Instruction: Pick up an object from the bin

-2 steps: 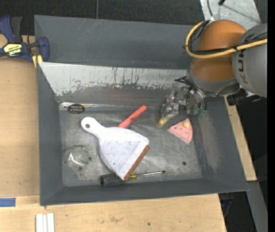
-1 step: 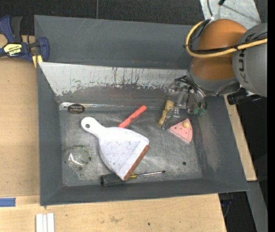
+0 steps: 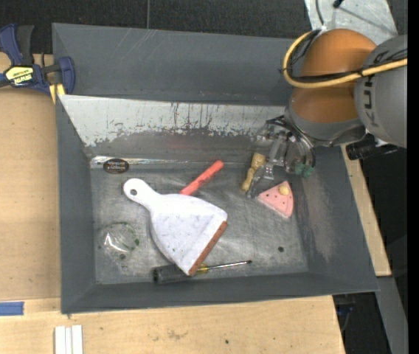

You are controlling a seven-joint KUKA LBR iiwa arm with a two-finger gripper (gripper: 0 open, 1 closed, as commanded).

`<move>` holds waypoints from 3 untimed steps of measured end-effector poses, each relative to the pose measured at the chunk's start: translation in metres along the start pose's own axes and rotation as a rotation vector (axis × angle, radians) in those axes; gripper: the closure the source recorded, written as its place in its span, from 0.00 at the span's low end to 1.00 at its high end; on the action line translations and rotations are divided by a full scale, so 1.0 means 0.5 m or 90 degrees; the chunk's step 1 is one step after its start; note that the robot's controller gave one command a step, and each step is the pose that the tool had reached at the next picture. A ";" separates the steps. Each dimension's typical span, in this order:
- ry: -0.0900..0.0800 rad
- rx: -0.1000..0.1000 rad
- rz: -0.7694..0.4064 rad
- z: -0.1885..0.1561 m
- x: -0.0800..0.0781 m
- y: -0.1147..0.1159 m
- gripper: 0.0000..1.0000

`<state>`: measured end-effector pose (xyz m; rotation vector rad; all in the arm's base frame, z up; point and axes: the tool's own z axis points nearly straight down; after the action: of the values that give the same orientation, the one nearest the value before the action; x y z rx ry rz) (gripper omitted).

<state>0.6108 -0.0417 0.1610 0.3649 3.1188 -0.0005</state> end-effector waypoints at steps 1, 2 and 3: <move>-0.007 -0.001 -0.012 0.081 -0.018 0.004 0.00; 0.003 0.000 0.034 0.151 -0.020 0.030 0.00; 0.002 0.000 0.041 0.101 0.018 0.079 0.00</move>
Offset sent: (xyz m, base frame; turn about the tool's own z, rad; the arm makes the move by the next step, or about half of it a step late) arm 0.0161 0.0171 -0.0778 0.0601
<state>0.6112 -0.0014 0.1104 0.4667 3.1090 -0.0004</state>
